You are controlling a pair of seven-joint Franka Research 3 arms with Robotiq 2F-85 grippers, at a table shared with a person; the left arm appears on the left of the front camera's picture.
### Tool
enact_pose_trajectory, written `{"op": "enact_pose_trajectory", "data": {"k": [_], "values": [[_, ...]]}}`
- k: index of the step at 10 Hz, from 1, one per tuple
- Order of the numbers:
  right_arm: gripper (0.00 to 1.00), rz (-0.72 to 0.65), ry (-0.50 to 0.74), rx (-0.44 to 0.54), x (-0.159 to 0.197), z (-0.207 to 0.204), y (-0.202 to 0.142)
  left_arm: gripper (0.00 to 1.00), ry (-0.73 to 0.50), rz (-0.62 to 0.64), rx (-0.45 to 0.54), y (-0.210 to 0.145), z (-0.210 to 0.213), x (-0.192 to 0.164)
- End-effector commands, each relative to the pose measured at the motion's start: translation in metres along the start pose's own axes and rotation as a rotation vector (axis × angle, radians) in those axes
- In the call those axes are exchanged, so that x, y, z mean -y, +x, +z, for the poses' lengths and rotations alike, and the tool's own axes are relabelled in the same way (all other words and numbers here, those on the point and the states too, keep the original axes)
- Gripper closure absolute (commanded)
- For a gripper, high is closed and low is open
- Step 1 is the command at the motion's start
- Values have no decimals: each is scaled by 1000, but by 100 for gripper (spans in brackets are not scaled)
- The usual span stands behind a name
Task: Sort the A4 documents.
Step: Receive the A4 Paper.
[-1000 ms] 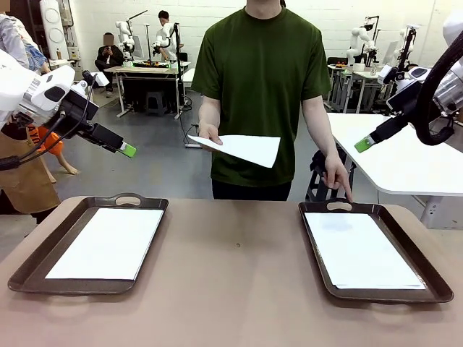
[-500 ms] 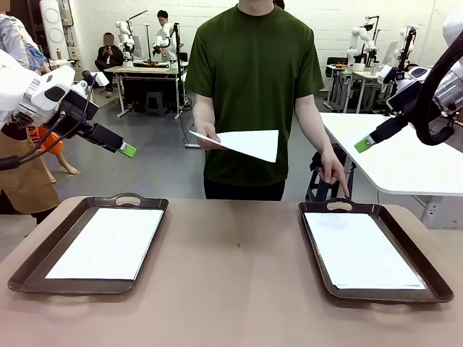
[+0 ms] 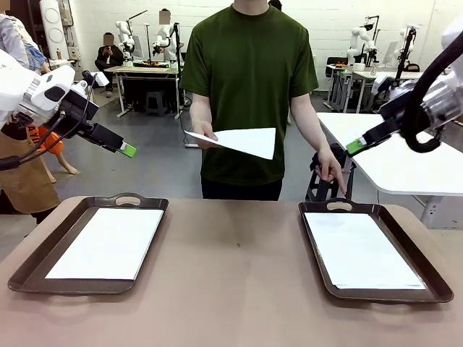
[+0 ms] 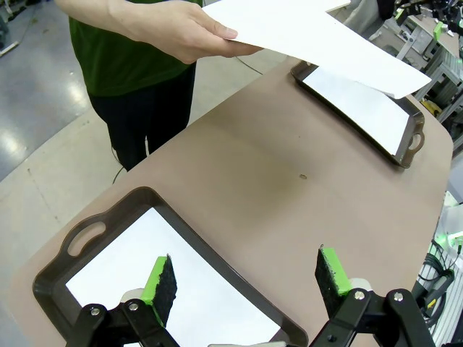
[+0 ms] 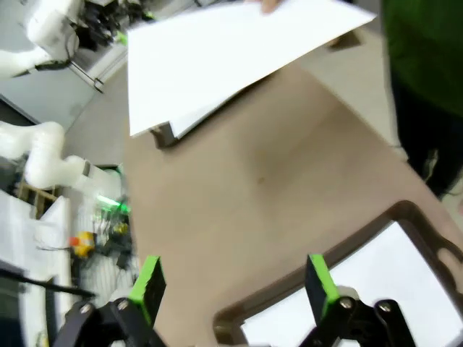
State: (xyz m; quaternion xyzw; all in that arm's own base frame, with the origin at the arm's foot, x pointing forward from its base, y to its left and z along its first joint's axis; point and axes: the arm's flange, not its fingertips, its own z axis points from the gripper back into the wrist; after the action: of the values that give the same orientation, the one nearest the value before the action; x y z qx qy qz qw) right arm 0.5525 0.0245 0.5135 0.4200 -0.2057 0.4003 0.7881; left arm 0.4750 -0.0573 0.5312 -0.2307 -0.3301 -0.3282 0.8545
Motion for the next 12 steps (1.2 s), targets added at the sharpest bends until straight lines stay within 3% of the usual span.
{"op": "enact_pose_trajectory", "data": {"k": [1, 6, 12], "values": [[0, -188, 135, 112, 33, -27, 11, 0, -4, -2, 9, -1, 1, -1], [0, -434, 328, 306, 57, -105, 42, 0, -4, -2, 9, -1, 1, -1], [0, -656, 504, 295, 72, -159, 71, 0, -4, -2, 9, -1, 1, -1]]}}
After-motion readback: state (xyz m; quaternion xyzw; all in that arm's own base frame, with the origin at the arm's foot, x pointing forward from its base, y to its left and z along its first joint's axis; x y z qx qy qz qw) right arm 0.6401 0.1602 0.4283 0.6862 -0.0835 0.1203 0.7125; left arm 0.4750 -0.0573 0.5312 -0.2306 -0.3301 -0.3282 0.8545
